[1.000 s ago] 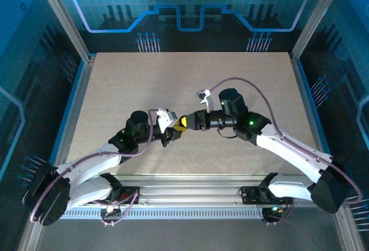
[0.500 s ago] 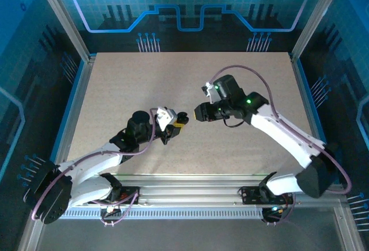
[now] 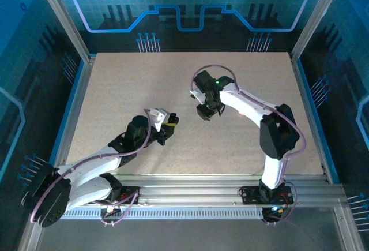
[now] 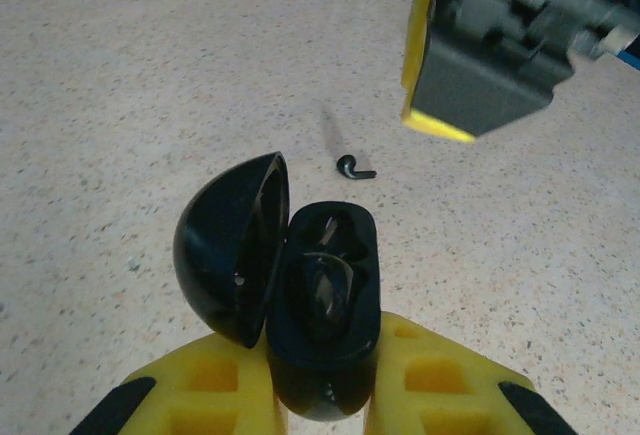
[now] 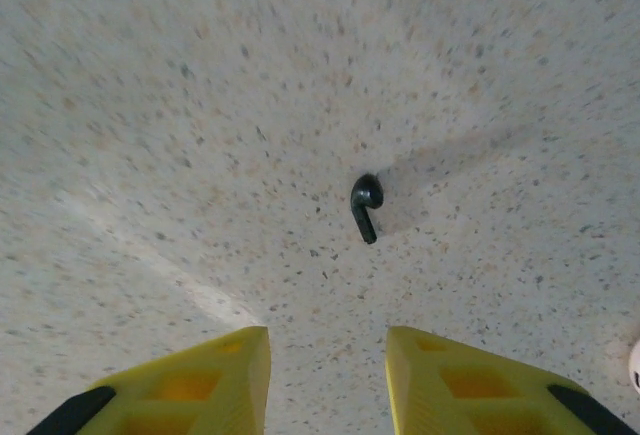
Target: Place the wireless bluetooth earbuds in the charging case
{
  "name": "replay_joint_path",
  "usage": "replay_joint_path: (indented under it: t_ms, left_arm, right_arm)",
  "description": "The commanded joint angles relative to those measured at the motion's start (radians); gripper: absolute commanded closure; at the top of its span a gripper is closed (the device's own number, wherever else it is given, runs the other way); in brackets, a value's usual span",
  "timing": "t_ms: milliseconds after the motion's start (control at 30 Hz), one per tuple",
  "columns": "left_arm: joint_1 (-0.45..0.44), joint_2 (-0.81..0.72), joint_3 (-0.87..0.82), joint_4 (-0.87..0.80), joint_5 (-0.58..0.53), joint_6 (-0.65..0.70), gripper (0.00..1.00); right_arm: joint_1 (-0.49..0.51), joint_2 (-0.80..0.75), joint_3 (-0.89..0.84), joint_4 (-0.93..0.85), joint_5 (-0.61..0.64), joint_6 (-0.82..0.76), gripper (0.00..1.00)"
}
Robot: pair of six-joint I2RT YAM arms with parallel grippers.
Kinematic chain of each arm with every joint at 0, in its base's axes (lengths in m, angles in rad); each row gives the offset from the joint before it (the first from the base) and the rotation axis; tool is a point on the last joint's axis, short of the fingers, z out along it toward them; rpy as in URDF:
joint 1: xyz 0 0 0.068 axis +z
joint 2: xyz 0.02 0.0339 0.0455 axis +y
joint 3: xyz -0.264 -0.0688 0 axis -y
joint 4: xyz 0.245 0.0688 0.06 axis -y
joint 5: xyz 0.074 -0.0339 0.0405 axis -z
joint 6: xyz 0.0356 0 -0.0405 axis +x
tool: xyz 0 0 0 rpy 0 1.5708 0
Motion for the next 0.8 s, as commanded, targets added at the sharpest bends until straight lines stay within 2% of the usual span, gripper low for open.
replay_joint_path:
  t_ms: [0,267,767]
  left_arm:
    - [0.004,-0.054,-0.020,-0.052,-0.054,-0.053,0.86]
    - [0.004,-0.120,-0.041,-0.118,-0.091,-0.053,0.86]
    - [0.004,-0.144,-0.021,-0.170,-0.099,-0.026,0.86]
  right_arm:
    - [-0.013,0.061,0.046,-0.049,-0.003,-0.079,0.64]
    - [-0.032,0.160,0.087,-0.035,-0.030,-0.099,0.59]
    - [-0.078,0.280,0.186,-0.066,-0.061,-0.135,0.60]
